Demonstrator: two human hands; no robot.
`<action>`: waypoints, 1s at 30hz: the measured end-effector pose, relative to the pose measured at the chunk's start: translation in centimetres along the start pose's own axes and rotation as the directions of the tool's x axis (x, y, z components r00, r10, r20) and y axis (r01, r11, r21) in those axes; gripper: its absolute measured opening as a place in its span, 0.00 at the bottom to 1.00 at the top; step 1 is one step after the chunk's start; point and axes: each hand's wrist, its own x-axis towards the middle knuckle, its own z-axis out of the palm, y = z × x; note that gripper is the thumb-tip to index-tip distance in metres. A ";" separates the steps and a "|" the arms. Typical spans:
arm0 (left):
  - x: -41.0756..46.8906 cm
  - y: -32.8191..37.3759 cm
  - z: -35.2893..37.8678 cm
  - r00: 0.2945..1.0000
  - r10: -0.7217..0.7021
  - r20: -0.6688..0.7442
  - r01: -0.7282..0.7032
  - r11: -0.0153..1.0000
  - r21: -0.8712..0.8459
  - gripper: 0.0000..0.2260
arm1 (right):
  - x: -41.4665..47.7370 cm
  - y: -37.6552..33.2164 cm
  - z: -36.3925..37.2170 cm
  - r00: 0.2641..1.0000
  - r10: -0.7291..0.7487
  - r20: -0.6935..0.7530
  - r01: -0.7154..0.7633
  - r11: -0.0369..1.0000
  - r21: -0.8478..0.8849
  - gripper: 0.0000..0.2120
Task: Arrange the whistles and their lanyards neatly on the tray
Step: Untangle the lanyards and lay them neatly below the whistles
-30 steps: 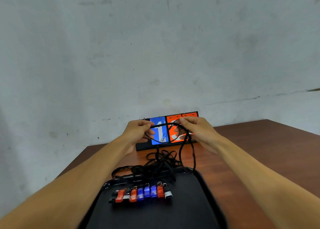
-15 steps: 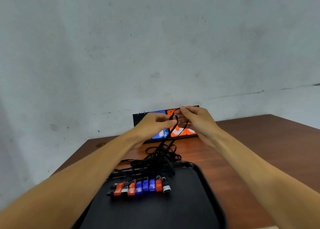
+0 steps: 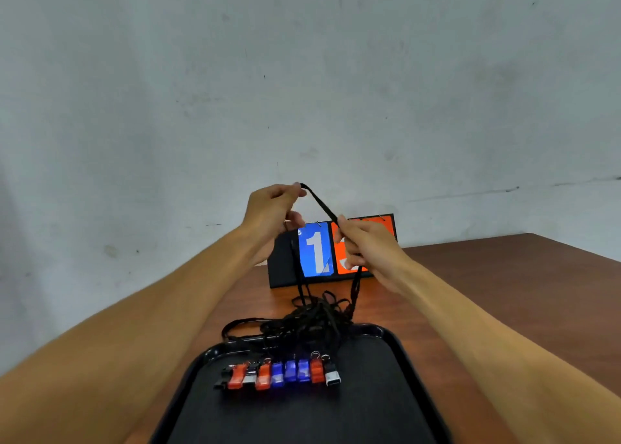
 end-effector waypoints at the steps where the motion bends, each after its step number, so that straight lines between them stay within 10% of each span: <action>1: 0.2 -0.2 -0.6 1.000 0.003 -0.014 -0.003 1.000 0.027 0.10 | 0.1 0.2 0.0 1.000 -0.010 -0.018 0.008 0.997 -0.075 0.18; 9: 0.1 -4.4 -4.9 0.975 0.085 0.205 -0.193 0.778 0.598 0.10 | 1.5 0.4 0.4 0.971 0.042 -0.235 0.008 0.978 0.206 0.15; 23: 0.4 -11.0 -3.0 0.972 -0.068 0.226 -0.102 0.742 0.662 0.10 | 2.0 2.3 -3.6 0.756 0.143 -0.638 0.215 0.867 0.449 0.15; 30: 1.0 -12.9 -1.0 0.922 -0.212 0.325 -0.114 0.651 0.750 0.17 | 0.9 4.7 -4.3 0.886 0.215 -0.412 -0.175 0.976 0.133 0.14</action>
